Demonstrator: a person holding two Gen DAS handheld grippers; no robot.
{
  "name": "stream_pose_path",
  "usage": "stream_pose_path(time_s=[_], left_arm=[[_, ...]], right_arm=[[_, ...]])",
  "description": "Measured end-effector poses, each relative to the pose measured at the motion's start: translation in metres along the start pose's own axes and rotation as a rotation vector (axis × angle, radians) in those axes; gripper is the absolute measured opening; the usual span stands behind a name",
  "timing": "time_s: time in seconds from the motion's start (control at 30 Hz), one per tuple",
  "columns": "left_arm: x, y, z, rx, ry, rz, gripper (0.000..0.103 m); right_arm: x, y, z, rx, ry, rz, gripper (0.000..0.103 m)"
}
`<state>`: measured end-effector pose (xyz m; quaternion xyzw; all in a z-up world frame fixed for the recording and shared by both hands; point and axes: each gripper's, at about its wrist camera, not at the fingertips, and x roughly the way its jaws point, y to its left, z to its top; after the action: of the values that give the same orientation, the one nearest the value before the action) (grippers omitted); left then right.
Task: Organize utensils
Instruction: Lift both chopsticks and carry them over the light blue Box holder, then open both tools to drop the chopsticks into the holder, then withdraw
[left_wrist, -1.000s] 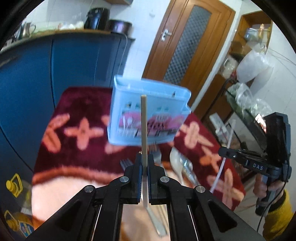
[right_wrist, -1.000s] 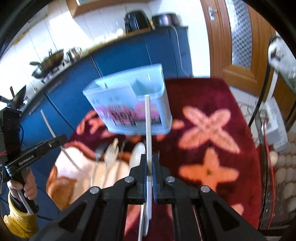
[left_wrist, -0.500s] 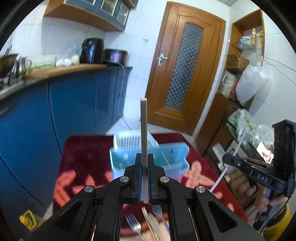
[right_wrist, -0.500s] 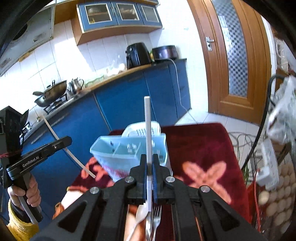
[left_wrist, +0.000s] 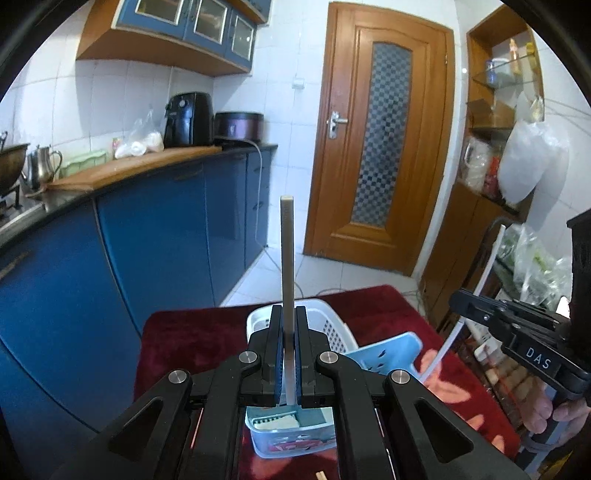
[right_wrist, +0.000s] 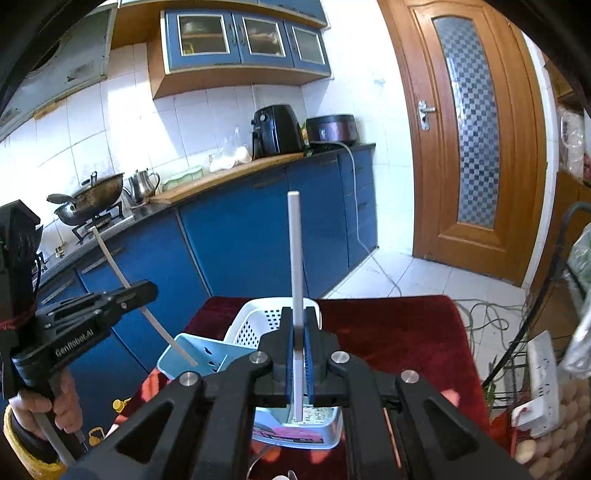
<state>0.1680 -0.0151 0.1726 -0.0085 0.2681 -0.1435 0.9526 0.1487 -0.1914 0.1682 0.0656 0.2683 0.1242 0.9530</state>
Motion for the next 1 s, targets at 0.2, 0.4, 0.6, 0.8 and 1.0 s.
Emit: stream_pose_path(time_s=[0.2, 0.4, 0.6, 0.8, 1.0], left_arm=[[0.029, -0.002, -0.022, 0.025, 0.062, 0.002, 0.004], [0.045, 0.000, -0.039, 0.011, 0.100, -0.005, 0.004], [0.055, 0.002, -0.047, -0.006, 0.125, -0.005, 0.005], [0.054, 0.004, -0.046, -0.026, 0.128, -0.016, 0.025], [0.042, 0.000, -0.042, -0.019, 0.101, -0.009, 0.044]], right_arm=[[0.028, 0.001, -0.017, -0.013, 0.062, 0.005, 0.006], [0.041, 0.003, -0.028, -0.033, 0.096, 0.002, 0.007], [0.046, 0.000, -0.032, -0.018, 0.110, 0.001, 0.009], [0.040, -0.001, -0.029, -0.001, 0.082, 0.021, 0.026], [0.027, -0.003, -0.024, 0.028, 0.036, 0.030, 0.039]])
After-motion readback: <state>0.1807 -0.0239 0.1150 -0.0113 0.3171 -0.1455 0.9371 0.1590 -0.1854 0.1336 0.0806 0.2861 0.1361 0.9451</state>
